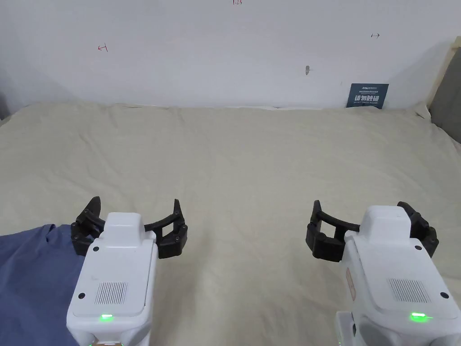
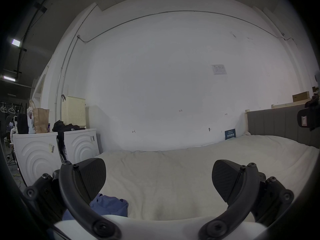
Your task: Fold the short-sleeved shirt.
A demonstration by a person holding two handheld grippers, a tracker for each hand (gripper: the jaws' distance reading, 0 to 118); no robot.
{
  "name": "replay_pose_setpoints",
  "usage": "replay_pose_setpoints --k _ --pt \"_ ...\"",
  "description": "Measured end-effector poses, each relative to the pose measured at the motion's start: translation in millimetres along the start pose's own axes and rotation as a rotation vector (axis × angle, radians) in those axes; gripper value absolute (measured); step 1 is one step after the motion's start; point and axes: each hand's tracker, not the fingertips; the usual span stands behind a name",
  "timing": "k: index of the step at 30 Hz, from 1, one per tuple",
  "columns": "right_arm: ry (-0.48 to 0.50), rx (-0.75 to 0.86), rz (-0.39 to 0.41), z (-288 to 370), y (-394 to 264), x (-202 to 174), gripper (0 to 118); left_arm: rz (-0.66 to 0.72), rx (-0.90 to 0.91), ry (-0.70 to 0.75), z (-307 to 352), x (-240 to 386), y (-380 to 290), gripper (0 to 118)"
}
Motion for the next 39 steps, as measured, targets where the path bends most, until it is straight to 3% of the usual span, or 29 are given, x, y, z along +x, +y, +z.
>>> replay_pose_setpoints --k 10,12,14,15,16,23,28,39 --pt "0.005 -0.004 0.016 -1 2 -1 118 0.028 -0.045 -0.03 -2 -2 5 118" --pt "0.006 -0.012 0.019 -1 3 -2 96 0.05 -0.036 -0.046 0 -3 5 111" --pt "0.008 -0.016 0.021 -2 4 -2 41 0.046 -0.04 -0.045 2 0 5 59" --pt "0.005 -0.021 0.024 -3 4 -2 17 0.037 -0.056 -0.058 1 2 5 25" --pt "0.005 -0.022 0.022 -3 4 -2 2 0.031 -0.066 -0.067 0 3 5 1" --pt "0.022 -0.037 0.011 -7 8 -4 1 0.016 -0.083 -0.059 -2 1 0 0" --pt "0.097 -0.034 0.025 -17 10 -28 1 0.031 -0.101 0.03 1 -33 -3 0" --pt "0.406 -0.017 0.035 -36 18 -155 1 -0.024 -0.146 0.364 50 -172 -10 0"
